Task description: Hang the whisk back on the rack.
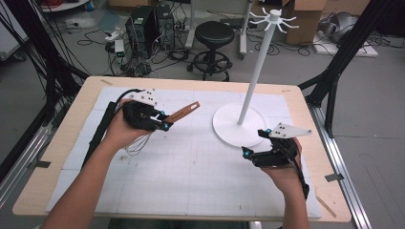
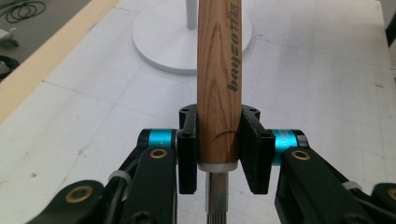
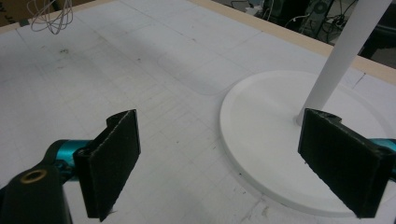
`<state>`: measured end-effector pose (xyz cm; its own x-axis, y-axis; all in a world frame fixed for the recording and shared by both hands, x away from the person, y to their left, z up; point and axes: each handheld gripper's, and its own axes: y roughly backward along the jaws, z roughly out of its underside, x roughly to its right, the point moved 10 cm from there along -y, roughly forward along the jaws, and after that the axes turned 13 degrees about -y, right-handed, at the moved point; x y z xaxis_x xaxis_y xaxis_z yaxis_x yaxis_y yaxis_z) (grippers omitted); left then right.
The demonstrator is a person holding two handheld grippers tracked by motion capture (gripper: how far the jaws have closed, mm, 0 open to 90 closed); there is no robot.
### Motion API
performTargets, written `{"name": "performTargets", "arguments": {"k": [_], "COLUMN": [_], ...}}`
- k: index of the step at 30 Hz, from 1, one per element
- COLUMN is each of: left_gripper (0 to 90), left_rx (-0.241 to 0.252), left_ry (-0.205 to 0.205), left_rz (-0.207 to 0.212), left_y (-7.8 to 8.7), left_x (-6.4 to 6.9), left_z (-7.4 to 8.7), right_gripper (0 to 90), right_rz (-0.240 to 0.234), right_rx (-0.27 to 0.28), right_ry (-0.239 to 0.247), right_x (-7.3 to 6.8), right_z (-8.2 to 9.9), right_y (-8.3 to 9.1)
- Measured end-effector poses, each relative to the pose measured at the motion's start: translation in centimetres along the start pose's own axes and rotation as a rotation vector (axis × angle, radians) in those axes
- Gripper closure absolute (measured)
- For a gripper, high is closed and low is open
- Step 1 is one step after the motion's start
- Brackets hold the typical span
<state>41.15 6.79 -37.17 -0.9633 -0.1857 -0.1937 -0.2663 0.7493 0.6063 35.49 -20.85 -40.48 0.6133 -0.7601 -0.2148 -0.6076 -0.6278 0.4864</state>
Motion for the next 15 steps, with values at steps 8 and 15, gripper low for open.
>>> {"name": "performTargets", "arguments": {"k": [8,15], "left_gripper": [70.7,70.7], "left_rx": [0.075,0.135], "left_ry": [0.002,0.001], "left_rz": [-0.006,-0.007], "left_y": [0.4,0.7], "left_x": [-0.9,-1.5], "left_z": [-2.9,-5.9], "right_gripper": [11.8,11.8], "right_rz": [-0.004,-0.008], "right_rx": [0.002,0.008], "right_ry": [-0.001,0.002], "right_x": [0.0,-0.1], "right_z": [0.0,-0.1], "right_y": [0.1,0.2]}}
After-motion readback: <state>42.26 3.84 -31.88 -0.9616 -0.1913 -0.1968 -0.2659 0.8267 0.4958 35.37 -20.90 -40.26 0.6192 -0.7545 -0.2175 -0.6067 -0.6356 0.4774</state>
